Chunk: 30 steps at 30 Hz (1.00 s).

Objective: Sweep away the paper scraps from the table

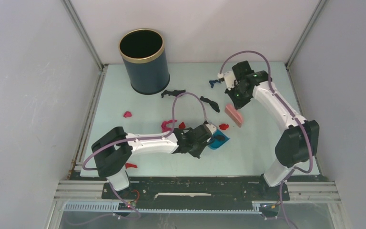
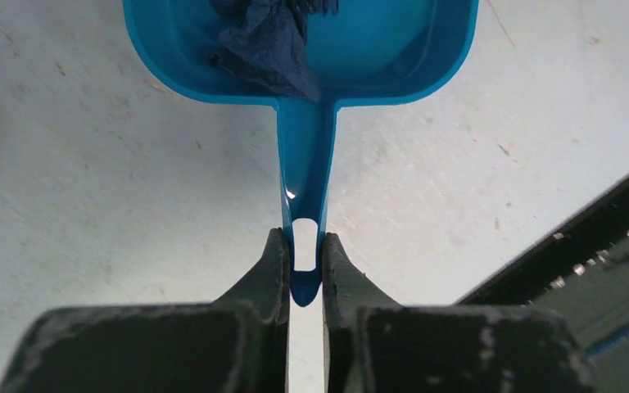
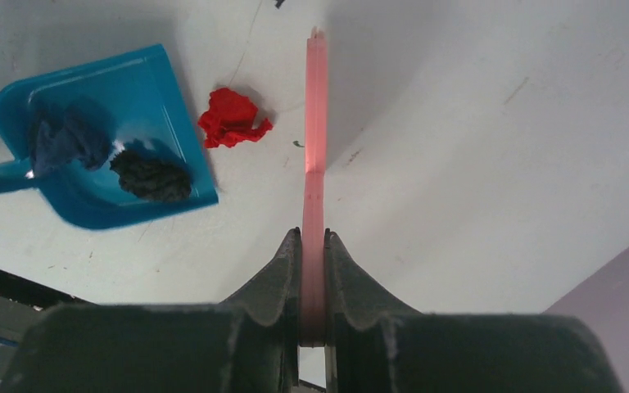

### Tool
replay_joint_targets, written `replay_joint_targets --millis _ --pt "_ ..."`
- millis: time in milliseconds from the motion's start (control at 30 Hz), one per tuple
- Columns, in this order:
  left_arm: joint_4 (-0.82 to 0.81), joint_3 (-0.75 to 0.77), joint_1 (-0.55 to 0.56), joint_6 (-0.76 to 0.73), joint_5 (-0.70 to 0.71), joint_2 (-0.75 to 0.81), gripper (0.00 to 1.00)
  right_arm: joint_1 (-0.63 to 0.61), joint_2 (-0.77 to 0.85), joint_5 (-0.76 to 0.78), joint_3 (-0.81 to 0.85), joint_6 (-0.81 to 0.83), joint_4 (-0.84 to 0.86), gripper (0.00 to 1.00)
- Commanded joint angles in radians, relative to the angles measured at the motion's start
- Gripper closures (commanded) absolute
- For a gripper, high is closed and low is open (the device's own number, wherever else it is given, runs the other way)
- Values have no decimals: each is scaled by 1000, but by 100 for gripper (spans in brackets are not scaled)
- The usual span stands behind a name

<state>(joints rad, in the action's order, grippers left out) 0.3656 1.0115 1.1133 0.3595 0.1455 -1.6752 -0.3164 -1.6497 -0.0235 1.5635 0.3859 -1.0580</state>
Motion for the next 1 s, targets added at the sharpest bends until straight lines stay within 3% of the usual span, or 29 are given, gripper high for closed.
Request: replay_joint_targets --millis 0,167,267,400,500,600,767,967 --pt "206 75 20 73 -64 5 100 -49 -36 36 53 -29 18 100" --pt "254 108 19 94 -97 -20 100 -114 -33 34 19 -45 12 100" --pt "257 147 19 84 -87 -73 100 -141 -4 -31 -5 -59 -2 100" --pt "222 169 19 66 -31 -109 100 -150 32 -229 4 -64 -83 100" --pt "209 172 17 75 9 -119 100 -144 62 -260 19 -85 -88 100" --pt "189 157 14 95 38 -107 100 -117 73 -226 64 -77 -83 100" --pt "158 103 0 131 82 -51 100 -80 39 -44 137 15 -16 100" --pt "168 43 -7 166 70 18 100 -79 -92 143 271 147 122 100"
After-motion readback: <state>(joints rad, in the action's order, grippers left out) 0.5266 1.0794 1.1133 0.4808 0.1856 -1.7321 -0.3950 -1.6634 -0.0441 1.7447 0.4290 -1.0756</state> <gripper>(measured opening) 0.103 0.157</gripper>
